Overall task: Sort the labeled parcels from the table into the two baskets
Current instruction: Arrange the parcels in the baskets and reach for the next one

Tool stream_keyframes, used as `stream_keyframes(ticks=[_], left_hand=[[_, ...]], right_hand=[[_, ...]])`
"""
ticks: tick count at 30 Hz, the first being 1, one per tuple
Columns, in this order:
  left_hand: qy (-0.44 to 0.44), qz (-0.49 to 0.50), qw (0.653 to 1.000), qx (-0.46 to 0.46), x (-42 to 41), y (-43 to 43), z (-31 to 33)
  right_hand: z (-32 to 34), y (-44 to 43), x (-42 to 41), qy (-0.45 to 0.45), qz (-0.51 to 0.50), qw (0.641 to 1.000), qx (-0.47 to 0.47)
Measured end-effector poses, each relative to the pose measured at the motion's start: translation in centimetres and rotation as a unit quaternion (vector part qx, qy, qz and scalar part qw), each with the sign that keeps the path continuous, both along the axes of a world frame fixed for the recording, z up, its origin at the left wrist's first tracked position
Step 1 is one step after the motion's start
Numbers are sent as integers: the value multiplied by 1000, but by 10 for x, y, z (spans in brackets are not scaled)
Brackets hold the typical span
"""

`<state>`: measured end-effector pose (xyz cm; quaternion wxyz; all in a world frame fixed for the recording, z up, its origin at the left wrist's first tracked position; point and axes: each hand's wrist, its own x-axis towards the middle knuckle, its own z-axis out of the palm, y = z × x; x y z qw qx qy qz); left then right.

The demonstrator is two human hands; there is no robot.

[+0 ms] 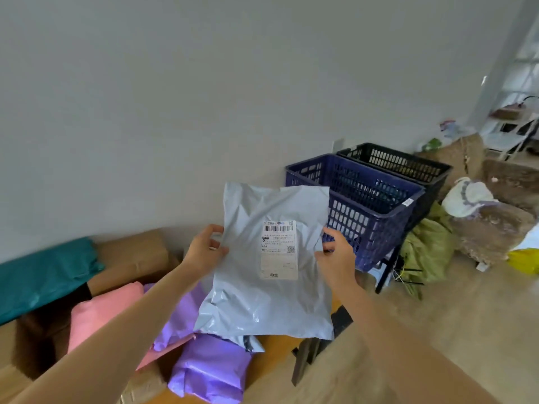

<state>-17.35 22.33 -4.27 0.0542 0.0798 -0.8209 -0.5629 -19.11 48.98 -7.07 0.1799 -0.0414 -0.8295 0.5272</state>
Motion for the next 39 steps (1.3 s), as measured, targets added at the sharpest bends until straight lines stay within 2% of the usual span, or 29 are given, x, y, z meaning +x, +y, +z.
stream_keyframes(ticks=[5, 14, 20, 29, 34, 39], left_hand=[[9, -32, 999, -10, -9, 67, 9], [-1, -21, 1000, -9, -27, 199, 21], [-2, -7, 1000, -8, -49, 272, 26], [2, -4, 1000, -9, -103, 331, 27], [14, -3, 1000, -7, -166, 348, 28], [22, -7, 999, 33, -242, 358, 23]], right_hand=[[8, 68, -3, 9, -30, 1000, 1], [17, 201, -27, 12, -4, 1000, -18], [24, 270, -52, 28, 14, 999, 20], [35, 335, -122, 31, 24, 999, 24], [44, 354, -183, 27, 31, 999, 27], [58, 368, -257, 32, 32, 998, 40]])
